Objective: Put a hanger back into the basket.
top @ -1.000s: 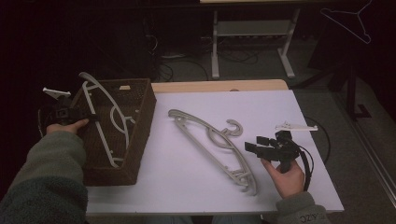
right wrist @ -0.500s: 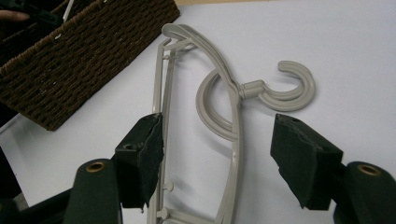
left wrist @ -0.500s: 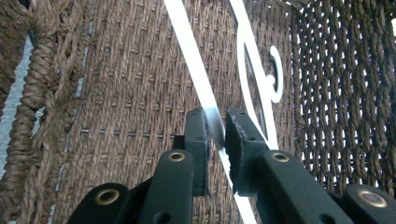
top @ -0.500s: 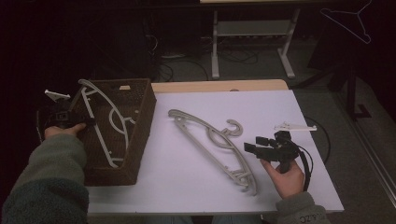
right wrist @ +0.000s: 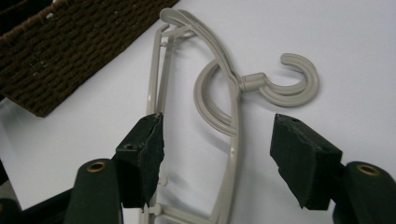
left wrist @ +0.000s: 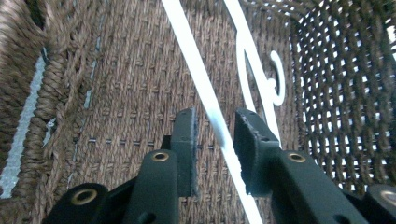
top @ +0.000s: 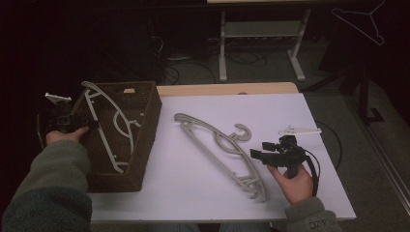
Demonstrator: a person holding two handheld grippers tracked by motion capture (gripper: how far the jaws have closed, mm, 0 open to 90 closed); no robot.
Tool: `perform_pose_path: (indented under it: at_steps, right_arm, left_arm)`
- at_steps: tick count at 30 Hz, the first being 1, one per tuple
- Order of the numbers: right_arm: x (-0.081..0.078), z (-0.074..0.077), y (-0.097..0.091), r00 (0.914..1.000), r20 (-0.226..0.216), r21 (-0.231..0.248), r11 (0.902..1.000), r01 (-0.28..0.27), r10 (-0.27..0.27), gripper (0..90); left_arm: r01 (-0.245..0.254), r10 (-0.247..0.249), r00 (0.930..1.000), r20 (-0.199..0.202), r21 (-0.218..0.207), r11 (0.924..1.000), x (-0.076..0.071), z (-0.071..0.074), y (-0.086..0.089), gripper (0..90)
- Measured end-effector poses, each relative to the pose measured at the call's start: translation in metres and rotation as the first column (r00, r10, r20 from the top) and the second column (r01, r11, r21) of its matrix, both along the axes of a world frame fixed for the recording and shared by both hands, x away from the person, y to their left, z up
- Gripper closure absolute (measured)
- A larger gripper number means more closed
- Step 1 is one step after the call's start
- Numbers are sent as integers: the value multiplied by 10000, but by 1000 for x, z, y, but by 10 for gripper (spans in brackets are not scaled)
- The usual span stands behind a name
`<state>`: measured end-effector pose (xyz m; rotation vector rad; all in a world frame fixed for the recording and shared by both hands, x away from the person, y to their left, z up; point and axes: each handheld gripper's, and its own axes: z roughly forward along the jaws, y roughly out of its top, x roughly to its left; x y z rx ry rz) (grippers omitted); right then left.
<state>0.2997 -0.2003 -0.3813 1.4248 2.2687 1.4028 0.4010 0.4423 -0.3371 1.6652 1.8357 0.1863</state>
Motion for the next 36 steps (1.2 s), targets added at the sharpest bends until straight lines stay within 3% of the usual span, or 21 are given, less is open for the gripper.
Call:
perform_pose_path:
  at_steps: [8,15,22,27,30,31,36]
  right_arm:
    - [4,-2,-6,10000,-74,-223,9998,2,-4,338]
    - [7,-4,-6,9999,-127,-416,9991,-109,104,336]
    - [8,-4,-9,9998,-137,-457,9989,-122,116,331]
    - [7,-4,-11,9999,-105,-490,9987,-101,96,329]
    - [6,-4,-12,9999,-110,-492,9987,-101,96,329]
    - [6,-4,-12,9999,-74,-516,9986,-109,105,329]
    - [7,-4,-12,9999,-129,-518,9986,-122,116,329]
  left_arm:
    - [434,-412,9969,674,-308,9986,-13,16,-9,654]
    - [898,-837,9881,1290,-425,9951,-23,28,-25,627]
    - [1264,-1183,9805,1566,-423,9911,-33,38,-35,600]
    - [1626,-1527,9692,1933,-361,9860,-42,49,-48,574]
    - [1734,-1643,9660,1995,-285,9844,-44,52,-53,558]
    - [1929,-1836,9611,2066,-255,9809,-45,54,-57,553]
    - [2207,-2116,9523,2199,-175,9752,-49,57,-68,529]
